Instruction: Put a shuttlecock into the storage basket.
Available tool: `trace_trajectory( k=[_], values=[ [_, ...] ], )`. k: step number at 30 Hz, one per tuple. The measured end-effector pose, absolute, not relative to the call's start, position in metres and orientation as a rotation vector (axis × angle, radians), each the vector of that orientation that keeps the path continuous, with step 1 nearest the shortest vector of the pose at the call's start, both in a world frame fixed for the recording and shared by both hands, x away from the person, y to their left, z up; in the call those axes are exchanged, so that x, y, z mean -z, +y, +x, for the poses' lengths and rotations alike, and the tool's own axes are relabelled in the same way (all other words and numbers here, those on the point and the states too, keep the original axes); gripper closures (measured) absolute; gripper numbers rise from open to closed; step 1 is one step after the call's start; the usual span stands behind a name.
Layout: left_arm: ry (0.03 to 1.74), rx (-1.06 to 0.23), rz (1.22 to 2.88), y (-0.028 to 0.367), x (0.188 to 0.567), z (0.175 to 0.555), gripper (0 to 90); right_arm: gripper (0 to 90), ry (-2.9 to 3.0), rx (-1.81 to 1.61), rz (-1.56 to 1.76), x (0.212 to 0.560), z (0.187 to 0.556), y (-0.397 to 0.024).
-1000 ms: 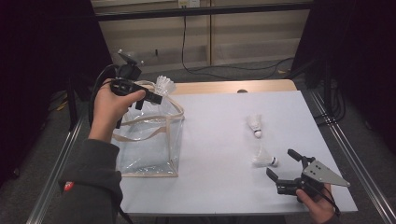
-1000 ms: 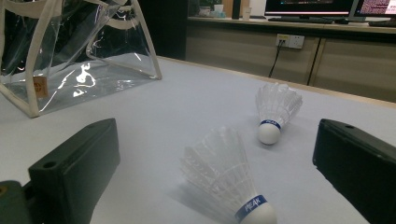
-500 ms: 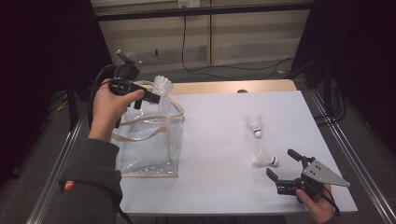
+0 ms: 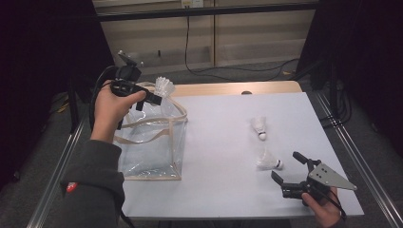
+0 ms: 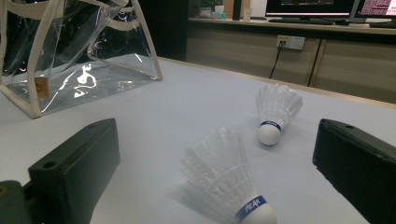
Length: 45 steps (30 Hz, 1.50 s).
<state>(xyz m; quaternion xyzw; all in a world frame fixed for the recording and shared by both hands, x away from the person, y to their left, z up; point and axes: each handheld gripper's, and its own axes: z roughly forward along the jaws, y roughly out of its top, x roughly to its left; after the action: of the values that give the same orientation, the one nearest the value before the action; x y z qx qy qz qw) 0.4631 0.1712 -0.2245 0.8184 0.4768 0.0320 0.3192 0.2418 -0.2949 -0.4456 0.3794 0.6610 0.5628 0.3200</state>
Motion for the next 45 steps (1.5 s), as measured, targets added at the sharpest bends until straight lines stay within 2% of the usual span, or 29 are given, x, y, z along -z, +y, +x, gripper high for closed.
trace_trajectory(
  k=[45],
  values=[
    [1.343,-0.156,2.095,0.188,0.231,0.472,65.9,0.7,1.746,-1.478,1.002,0.446,0.242,-0.295]
  ],
)
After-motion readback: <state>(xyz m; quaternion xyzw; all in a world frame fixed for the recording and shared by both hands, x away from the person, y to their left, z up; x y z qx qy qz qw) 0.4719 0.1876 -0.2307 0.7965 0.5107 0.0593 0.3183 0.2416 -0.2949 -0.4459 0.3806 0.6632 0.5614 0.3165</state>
